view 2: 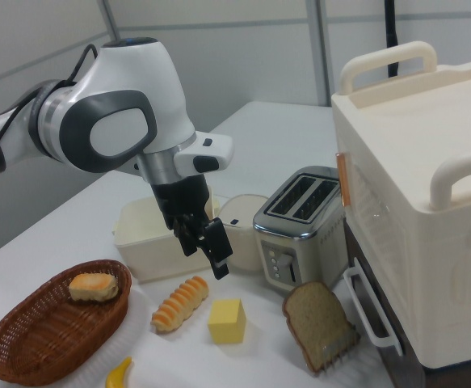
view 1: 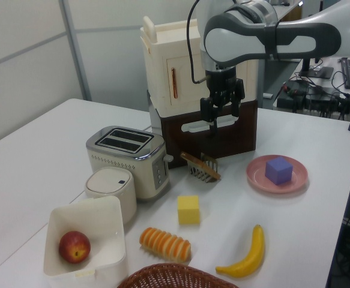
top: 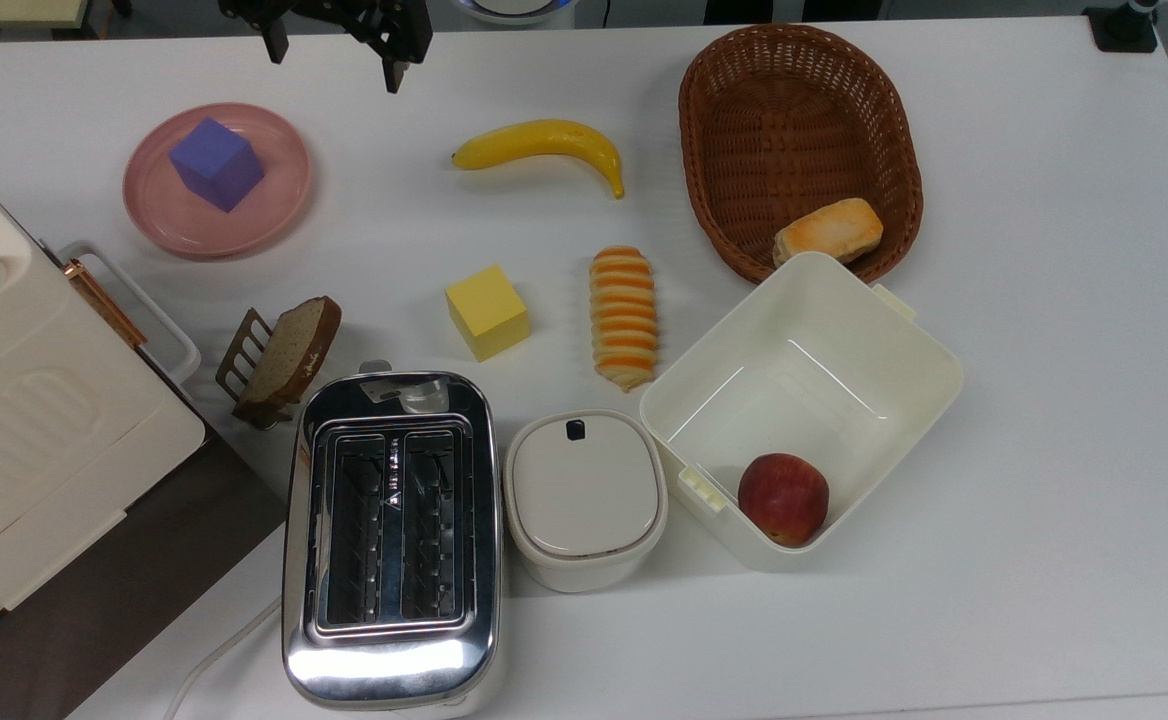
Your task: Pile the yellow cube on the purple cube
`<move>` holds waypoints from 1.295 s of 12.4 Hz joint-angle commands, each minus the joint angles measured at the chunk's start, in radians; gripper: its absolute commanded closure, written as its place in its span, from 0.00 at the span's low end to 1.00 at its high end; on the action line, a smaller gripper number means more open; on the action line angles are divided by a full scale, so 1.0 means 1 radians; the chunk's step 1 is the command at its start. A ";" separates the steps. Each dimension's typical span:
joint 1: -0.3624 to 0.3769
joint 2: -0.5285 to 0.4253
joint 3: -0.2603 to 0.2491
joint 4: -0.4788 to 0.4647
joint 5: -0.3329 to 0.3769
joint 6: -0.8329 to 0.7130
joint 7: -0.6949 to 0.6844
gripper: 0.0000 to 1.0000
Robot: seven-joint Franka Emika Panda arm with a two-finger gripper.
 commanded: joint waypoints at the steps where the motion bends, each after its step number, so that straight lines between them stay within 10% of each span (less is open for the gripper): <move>1: 0.004 0.012 -0.005 0.027 0.024 -0.029 -0.017 0.00; 16: -0.104 -0.011 0.073 -0.038 0.093 -0.029 -0.008 0.00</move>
